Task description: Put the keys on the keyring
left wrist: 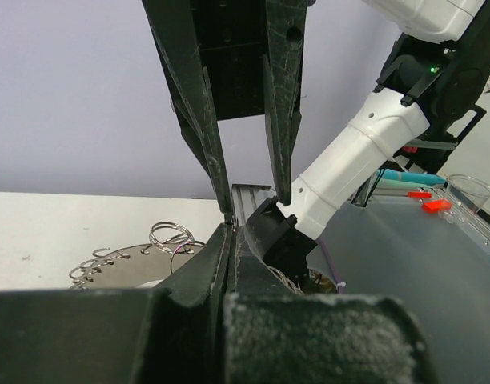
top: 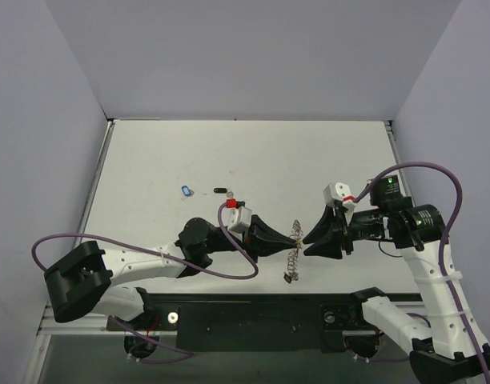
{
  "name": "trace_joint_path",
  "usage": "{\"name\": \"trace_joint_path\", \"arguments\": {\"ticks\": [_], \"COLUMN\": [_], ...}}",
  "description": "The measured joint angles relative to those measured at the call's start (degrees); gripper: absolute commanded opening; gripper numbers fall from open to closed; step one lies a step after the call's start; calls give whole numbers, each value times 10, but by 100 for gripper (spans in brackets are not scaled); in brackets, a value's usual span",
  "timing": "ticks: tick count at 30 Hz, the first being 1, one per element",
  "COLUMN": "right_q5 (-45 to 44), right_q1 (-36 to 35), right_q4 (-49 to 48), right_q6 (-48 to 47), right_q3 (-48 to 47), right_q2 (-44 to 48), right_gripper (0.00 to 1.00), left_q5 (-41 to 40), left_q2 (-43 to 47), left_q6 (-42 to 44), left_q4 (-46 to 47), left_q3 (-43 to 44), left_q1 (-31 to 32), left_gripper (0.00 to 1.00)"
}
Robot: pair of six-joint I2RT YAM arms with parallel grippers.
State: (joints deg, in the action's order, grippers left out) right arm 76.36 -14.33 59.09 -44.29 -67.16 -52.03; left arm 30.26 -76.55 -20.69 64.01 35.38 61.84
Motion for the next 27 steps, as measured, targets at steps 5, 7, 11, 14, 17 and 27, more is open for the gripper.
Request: {"name": "trace_joint_path", "arguments": {"ticks": [5, 7, 11, 14, 17, 27], "right_q5": [-16, -24, -31, -31, -31, -31], "right_q1": [0, 0, -2, -7, -10, -14], "right_q4": [-9, -12, -12, -10, -9, -10], "right_q6": [2, -2, -12, -23, -28, -32], "right_q3": [3, 7, 11, 11, 11, 11], "right_q2": [-1, -1, -4, -7, -10, -11], "right_gripper": [28, 27, 25, 23, 20, 12], "left_q5": [-4, -7, -14, -17, -23, -37], "left_q2": [-7, -12, -20, -26, -32, -38], "left_q6": [-11, -18, -32, -42, -48, -58], "left_q4": [26, 39, 61, 70, 73, 74], "left_q3": [0, 0, 0, 0, 0, 0], "left_q1": [0, 0, 3, 5, 7, 9], "left_gripper": [0, 0, 0, 0, 0, 0]}}
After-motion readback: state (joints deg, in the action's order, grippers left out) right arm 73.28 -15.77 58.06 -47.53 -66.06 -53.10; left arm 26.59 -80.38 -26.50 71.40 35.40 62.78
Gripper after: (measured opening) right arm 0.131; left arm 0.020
